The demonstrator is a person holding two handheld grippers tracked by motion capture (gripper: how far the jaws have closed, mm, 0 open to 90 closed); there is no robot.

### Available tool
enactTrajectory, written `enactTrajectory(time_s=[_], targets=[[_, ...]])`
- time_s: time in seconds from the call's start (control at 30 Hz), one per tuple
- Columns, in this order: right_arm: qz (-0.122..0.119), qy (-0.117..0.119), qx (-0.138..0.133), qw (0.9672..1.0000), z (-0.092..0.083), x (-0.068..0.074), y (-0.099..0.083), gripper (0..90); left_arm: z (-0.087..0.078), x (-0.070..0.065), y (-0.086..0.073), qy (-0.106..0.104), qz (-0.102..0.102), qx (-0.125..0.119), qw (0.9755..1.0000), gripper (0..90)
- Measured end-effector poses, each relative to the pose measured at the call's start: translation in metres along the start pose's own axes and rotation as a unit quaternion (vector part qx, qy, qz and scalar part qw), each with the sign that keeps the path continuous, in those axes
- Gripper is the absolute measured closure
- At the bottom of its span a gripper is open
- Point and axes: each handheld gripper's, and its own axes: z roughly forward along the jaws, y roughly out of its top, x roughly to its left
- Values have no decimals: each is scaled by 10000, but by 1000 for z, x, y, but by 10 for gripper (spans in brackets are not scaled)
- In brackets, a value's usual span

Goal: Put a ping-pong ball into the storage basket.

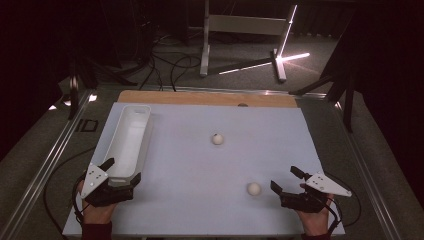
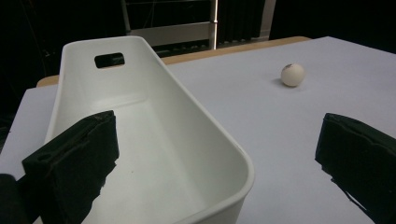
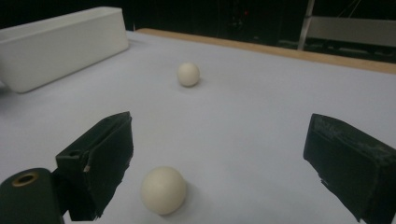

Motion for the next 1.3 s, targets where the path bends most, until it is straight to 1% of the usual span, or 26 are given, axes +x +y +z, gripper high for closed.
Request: enactTrajectory(time_s=[0.1, 0.2, 0.33, 0.57, 0.67, 0.8, 1.0, 1.07, 1.2, 1.3], targets=[[-16, 42, 153, 9999, 2, 1, 2, 80, 0, 0, 0, 18, -10, -16, 10000, 0], [-59, 29, 299, 9995, 4, 3, 6, 80, 0, 1, -1, 28, -20, -3, 10000, 0], [-155, 45, 377, 9992, 5, 6, 13, 80, 0, 1, -1, 25, -37, -23, 10000, 0], [-173, 111, 526, 9984, 8, 6, 23, 79, 0, 0, -1, 11, -46, -22, 10000, 0], [-230, 115, 620, 9977, 9, 7, 28, 79, 0, 0, -1, 9, -62, -39, 10000, 0], [-284, 180, 735, 9967, 12, 8, 36, 78, -1, 1, -1, 10, -75, -53, 10000, 0], [-351, 305, 938, 9945, 19, 9, 43, 75, -1, 1, -2, 22, -88, -54, 9999, 0], [-336, 357, 980, 9940, 21, 9, 44, 75, -1, 1, -2, 27, -92, -52, 9999, 0], [-353, 447, 1179, 9914, 27, 10, 44, 75, -2, 1, -2, 30, -96, -55, 9999, 0], [-368, 482, 1271, 9900, 29, 10, 44, 74, -1, 1, -2, 47, -96, -35, 9999, 0]])
